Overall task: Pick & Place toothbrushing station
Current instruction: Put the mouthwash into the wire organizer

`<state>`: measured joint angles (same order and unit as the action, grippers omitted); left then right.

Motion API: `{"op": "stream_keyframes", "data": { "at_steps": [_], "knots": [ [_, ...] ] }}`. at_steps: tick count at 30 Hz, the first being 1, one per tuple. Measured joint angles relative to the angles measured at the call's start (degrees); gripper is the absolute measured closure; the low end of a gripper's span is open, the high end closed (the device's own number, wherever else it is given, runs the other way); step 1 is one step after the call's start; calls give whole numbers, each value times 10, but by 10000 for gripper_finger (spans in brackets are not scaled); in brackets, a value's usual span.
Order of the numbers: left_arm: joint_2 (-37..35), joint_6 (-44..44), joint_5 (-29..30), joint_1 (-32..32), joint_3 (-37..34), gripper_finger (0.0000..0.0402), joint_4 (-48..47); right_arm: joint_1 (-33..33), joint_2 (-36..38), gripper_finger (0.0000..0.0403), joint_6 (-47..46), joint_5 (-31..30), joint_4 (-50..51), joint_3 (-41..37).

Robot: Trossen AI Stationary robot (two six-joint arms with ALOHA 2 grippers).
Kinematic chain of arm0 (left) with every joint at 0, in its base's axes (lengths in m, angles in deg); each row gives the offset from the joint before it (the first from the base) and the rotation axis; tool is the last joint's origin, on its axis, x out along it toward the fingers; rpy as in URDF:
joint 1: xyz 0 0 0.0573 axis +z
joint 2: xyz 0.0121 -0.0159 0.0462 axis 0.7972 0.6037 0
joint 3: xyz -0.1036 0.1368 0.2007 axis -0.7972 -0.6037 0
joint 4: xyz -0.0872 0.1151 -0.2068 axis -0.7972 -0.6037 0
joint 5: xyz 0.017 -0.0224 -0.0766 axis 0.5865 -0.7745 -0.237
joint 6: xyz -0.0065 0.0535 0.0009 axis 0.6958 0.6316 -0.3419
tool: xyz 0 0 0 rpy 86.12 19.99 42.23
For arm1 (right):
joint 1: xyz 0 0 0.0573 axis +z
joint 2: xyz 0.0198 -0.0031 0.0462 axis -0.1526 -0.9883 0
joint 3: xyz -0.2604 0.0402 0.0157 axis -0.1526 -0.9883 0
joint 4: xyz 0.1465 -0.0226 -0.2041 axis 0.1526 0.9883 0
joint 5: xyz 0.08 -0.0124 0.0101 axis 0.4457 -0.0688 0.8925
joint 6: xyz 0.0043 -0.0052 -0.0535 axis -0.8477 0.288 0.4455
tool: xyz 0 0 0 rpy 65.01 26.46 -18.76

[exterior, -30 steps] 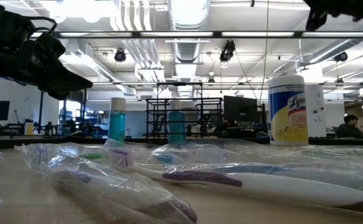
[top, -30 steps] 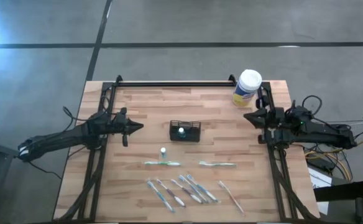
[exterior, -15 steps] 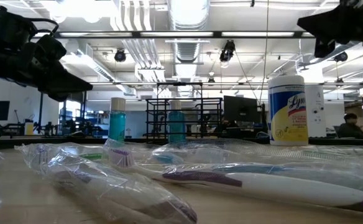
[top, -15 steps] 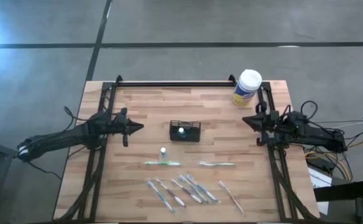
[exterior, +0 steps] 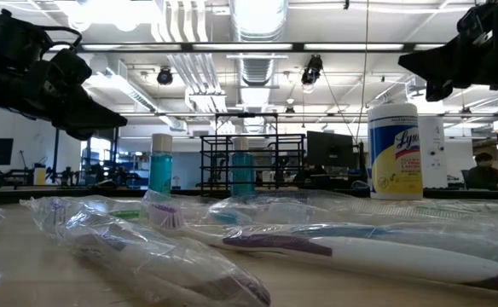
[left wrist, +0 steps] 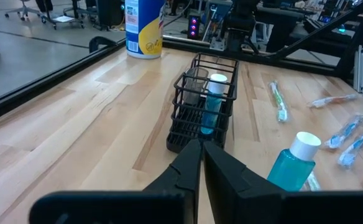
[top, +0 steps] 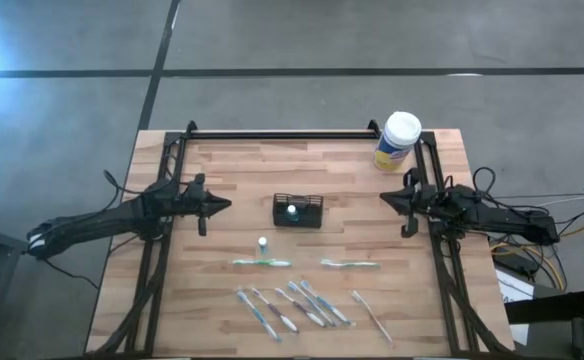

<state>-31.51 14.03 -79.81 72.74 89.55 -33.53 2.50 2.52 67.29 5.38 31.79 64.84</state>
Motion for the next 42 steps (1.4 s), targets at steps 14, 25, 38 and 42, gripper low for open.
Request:
{"op": "stream_keyframes", "data": {
  "at_steps": [14, 25, 38, 42],
  "knots": [
    [39, -37, -38, -35, 109, 394, 4, 0, -3, 394, 29, -7, -11, 0],
    [193, -59, 128, -156, 358, 397, -251, 0, -6, 394, 47, -46, 4, 0],
    [449, -75, 260, -319, 583, 368, -435, 0, -7, 394, 90, -46, 8, 0],
    [518, -60, 254, -328, 640, 321, -496, 0, -6, 394, 65, -46, 5, 0]
  ]
}}
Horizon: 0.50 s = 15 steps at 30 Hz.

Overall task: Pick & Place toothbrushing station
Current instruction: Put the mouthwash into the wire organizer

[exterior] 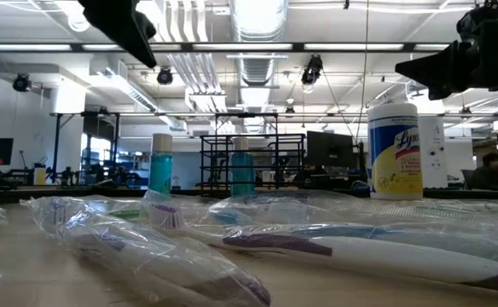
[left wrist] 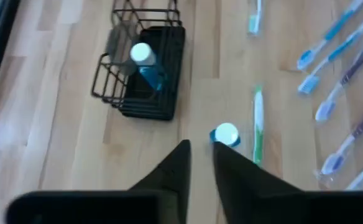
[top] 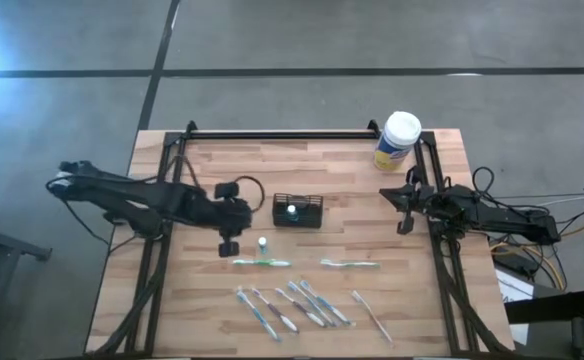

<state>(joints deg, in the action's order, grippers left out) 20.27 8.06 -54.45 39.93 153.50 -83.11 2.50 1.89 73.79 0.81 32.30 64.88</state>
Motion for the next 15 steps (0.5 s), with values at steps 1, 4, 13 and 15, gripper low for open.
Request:
{"op": "stream_keyframes", "data": {
  "at_steps": [1, 4, 13, 15],
  "knots": [
    [12, 4, -1, -3, 14, 308, -11, 0, 0, 394, -3, 0, -2, 0],
    [50, 24, -8, -11, 41, 268, -20, 0, 0, 394, -9, 0, -11, 0],
    [136, 22, -64, -19, 79, 185, -25, 0, 0, 394, -13, 0, -11, 0],
    [153, -27, -64, -19, 94, 179, -30, 0, 0, 394, -13, 0, -10, 0]
  ]
}}
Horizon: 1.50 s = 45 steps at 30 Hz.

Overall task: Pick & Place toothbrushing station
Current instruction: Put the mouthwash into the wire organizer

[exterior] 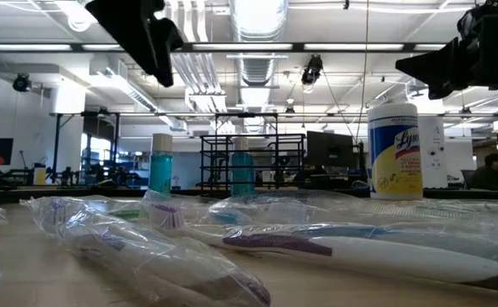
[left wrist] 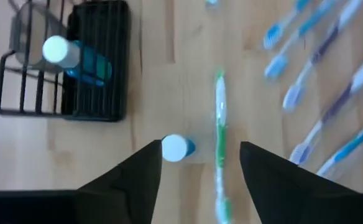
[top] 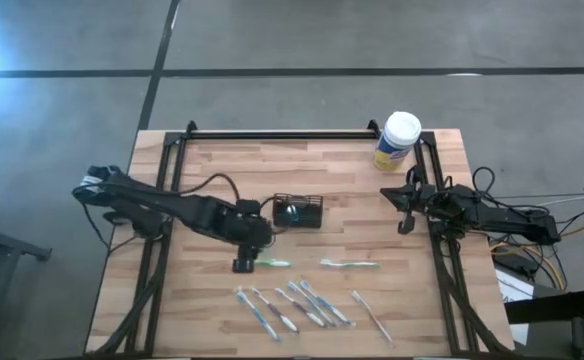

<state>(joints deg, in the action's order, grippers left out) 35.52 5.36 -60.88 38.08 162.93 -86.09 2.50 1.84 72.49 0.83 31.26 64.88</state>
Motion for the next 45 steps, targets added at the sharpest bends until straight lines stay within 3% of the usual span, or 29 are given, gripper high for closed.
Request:
{"op": "stream_keyframes", "data": {
  "at_steps": [11, 16, 22, 25, 28, 34, 45],
  "knots": [
    [70, -148, 6, -4, 139, 206, -160, 0, -1, 394, 0, 0, 1, 0],
    [83, -165, -11, -3, 148, 224, -161, 0, -1, 394, 8, 0, 5, 0],
    [101, -100, -102, -3, 144, 259, -139, 0, -1, 394, 33, 0, 5, 0],
    [103, -114, -94, -3, 144, 278, -114, 0, -1, 394, 39, 0, 5, 0],
    [106, -203, -55, 3, 144, 283, -110, 0, -1, 394, 41, 0, 5, 0],
    [106, -350, -11, 15, 144, 251, -160, 0, -1, 394, 35, 0, 5, 0],
    [119, -349, -3, 24, 141, 130, -163, 0, -1, 394, 19, 1, 4, 0]
  ]
}}
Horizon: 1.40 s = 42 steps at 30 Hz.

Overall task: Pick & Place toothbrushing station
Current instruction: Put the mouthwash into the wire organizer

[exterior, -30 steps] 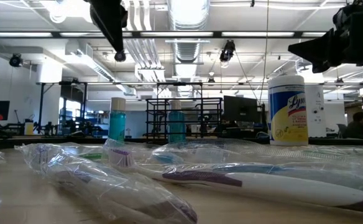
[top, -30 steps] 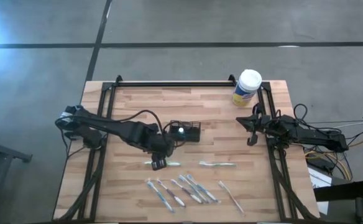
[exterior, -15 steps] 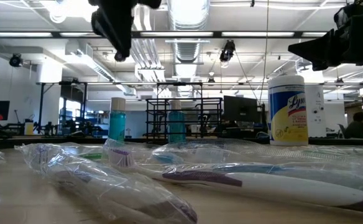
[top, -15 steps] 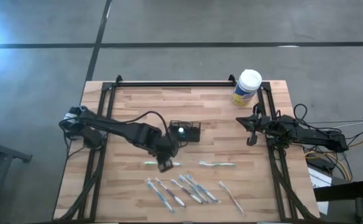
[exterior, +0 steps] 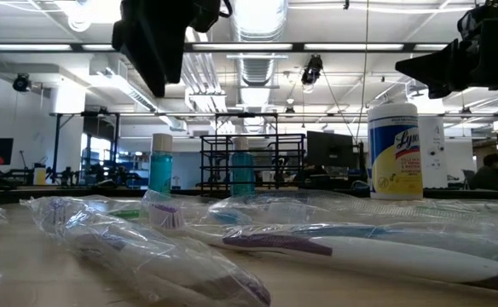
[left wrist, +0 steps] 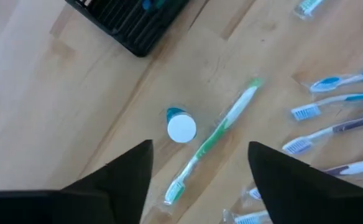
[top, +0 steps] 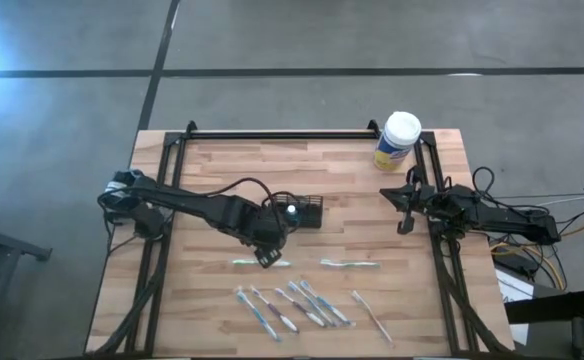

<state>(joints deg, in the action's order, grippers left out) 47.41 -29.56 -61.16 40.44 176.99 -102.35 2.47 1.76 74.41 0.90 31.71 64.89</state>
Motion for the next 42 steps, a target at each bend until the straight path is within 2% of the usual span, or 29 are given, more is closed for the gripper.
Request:
{"op": "stream_keyframes", "data": {
  "at_steps": [3, 9, 42],
  "knots": [
    [9, 16, -2, 4, -1, 115, -10, 0, 0, 394, 2, 0, -5, 0],
    [33, 36, -34, 15, -13, 117, -5, 0, 1, 394, 2, 0, -13, 0],
    [44, 32, -47, 31, -85, 123, 93, 0, 0, 394, 2, -1, -13, 0]
  ]
}}
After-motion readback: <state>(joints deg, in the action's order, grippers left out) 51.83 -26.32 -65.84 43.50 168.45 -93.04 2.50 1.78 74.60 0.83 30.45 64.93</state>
